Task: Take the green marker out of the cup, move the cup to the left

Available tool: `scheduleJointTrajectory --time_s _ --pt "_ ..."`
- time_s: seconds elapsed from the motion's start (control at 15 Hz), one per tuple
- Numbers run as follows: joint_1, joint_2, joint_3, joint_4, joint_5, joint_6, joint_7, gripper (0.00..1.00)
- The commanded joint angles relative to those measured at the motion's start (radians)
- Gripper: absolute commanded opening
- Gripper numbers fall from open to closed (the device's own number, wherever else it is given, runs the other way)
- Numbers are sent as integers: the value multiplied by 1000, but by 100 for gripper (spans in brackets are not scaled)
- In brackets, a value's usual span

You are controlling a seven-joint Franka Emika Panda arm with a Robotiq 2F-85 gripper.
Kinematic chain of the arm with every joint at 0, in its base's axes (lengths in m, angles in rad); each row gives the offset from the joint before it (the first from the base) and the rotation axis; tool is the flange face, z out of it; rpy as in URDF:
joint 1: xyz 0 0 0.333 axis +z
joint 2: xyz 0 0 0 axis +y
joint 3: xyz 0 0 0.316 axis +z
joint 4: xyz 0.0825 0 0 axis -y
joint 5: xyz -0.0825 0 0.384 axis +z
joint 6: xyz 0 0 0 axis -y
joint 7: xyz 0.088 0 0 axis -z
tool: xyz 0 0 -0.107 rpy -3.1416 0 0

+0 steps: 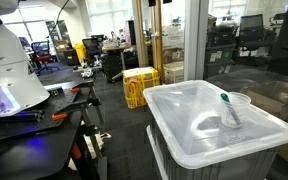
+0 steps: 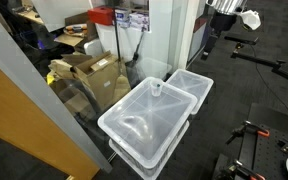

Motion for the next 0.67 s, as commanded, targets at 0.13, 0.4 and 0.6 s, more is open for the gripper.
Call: scheduleJointTrajectory --time_s 0.13,0.4,0.6 --pt "-35 66 -15 99 139 10 -30 100" --pt "-59 146 -28 173 269 5 -59 100" --pt "-87 214 -25 228 370 11 -111 100"
